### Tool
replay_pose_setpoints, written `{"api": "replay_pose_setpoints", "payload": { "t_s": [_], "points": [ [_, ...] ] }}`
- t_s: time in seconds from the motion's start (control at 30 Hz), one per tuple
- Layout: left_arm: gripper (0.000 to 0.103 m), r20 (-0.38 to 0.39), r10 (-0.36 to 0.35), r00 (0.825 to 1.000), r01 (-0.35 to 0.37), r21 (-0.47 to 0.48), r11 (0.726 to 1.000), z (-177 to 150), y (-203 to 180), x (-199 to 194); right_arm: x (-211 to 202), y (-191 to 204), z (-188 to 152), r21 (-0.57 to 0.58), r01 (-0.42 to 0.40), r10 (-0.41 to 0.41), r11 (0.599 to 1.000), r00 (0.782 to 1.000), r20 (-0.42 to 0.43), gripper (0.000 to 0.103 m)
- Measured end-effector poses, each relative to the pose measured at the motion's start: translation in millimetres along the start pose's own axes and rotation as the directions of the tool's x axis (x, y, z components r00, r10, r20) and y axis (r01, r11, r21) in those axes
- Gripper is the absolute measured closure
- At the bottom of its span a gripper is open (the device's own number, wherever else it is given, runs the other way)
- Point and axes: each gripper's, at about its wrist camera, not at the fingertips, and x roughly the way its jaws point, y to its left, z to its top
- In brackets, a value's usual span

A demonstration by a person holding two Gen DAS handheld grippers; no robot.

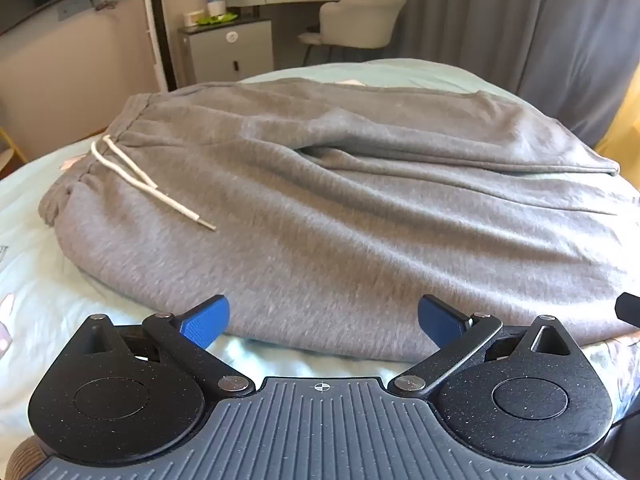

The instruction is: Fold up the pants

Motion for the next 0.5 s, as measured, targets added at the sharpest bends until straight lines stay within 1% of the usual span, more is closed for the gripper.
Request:
{"api": "replay_pose_setpoints", "payload": {
  "t_s": [0.33,0.5],
  "points": [
    [0.0,-0.013,-0.008,1.0,0.008,0.0,1.0,-1.3,6.8,1.2,-0.2,-1.8,-0.5,0.011,-0.005,0.005,1.0,1.0,0.001,0.004],
    [0.0,-0.013,-0.009,1.0,0.009,-0.004,1.0,-3.6,3.2,3.0,1.0,-3.1,-1.1,0.013,-0.006,0.006,1.0,1.0,0.001,0.004]
  ]
}}
